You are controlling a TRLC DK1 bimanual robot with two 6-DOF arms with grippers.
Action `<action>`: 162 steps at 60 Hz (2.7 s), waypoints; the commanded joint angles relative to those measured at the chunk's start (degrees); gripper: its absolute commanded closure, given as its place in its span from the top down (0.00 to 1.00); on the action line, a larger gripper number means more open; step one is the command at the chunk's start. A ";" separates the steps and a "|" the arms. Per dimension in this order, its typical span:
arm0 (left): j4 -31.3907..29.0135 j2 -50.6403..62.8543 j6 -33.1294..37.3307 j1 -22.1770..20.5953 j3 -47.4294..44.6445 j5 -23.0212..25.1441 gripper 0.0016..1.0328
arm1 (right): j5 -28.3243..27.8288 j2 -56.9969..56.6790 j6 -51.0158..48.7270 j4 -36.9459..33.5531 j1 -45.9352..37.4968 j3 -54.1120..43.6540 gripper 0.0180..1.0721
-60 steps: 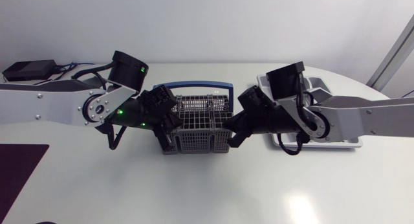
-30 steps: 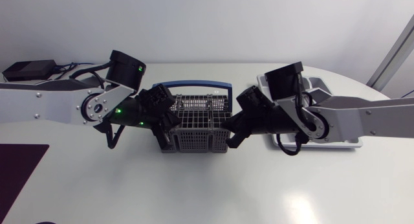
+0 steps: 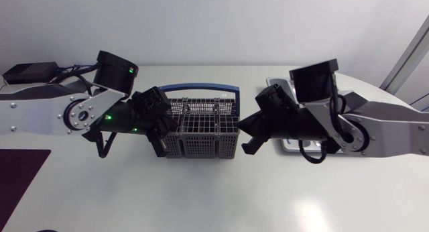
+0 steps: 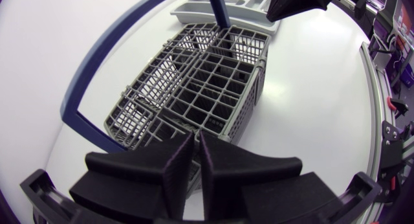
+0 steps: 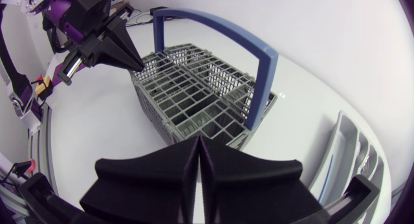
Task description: Unload the cutlery basket into the drawer organizer.
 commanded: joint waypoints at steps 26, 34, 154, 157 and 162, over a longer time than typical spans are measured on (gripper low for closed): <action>-2.38 -14.27 -1.84 0.61 -3.75 -0.51 0.19 | 5.66 -12.83 -0.15 -0.66 0.38 -5.13 0.06; -2.99 -19.64 -2.37 1.31 -5.42 -1.57 0.27 | 8.38 -18.63 -1.29 -0.92 -0.15 -7.41 0.06; 10.41 -81.12 -34.97 23.42 -48.34 -12.48 0.96 | 16.81 -77.26 12.35 -1.80 -27.29 -41.80 0.95; 11.07 -82.30 -35.86 23.73 -49.71 -12.99 0.96 | 16.99 -77.95 13.30 -1.72 -27.31 -42.48 0.95; 11.07 -82.30 -35.86 23.73 -49.71 -12.99 0.96 | 16.99 -77.95 13.30 -1.72 -27.31 -42.48 0.95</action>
